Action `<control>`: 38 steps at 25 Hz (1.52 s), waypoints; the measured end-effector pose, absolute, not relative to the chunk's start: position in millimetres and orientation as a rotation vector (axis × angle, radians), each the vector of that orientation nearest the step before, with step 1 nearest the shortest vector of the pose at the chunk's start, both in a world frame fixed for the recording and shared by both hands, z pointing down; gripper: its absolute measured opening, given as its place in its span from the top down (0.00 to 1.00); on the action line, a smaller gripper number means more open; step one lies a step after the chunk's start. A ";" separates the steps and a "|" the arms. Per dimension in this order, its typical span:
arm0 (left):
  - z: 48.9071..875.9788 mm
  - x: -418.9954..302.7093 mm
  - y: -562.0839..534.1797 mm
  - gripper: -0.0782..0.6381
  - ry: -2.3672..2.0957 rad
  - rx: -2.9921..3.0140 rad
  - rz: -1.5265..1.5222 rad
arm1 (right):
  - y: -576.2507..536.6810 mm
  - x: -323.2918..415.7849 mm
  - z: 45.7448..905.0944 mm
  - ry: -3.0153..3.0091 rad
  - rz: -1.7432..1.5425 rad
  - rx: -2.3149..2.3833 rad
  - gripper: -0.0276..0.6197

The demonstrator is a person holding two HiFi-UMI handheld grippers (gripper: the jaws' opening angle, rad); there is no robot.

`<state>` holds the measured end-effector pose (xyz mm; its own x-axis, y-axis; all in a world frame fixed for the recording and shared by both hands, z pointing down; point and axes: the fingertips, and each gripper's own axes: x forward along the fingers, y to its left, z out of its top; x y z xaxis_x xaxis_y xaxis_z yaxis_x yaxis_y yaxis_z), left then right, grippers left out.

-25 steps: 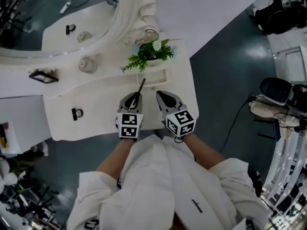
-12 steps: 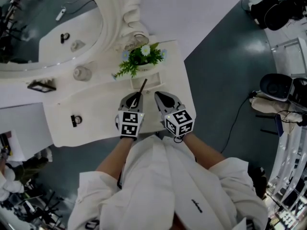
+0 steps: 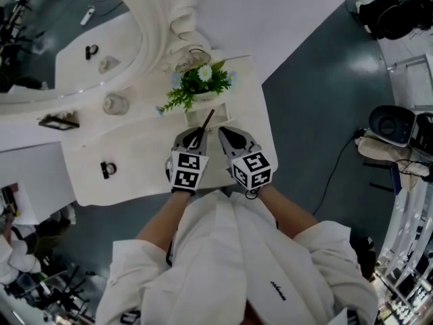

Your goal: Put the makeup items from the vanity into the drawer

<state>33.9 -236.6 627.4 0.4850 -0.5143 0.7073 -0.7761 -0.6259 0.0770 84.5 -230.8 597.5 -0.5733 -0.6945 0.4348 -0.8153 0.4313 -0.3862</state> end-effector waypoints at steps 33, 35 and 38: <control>627.2 44.0 -255.1 0.78 -0.950 2.393 0.978 | -231.7 92.5 598.0 -2.464 0.871 1.353 0.93; 624.1 41.5 -255.4 0.78 -0.978 2.400 0.966 | -229.8 92.5 596.5 -2.464 0.869 1.354 0.93; 616.8 37.1 -256.0 0.78 -1.036 2.412 0.932 | -226.7 92.9 593.3 -2.465 0.862 1.356 0.93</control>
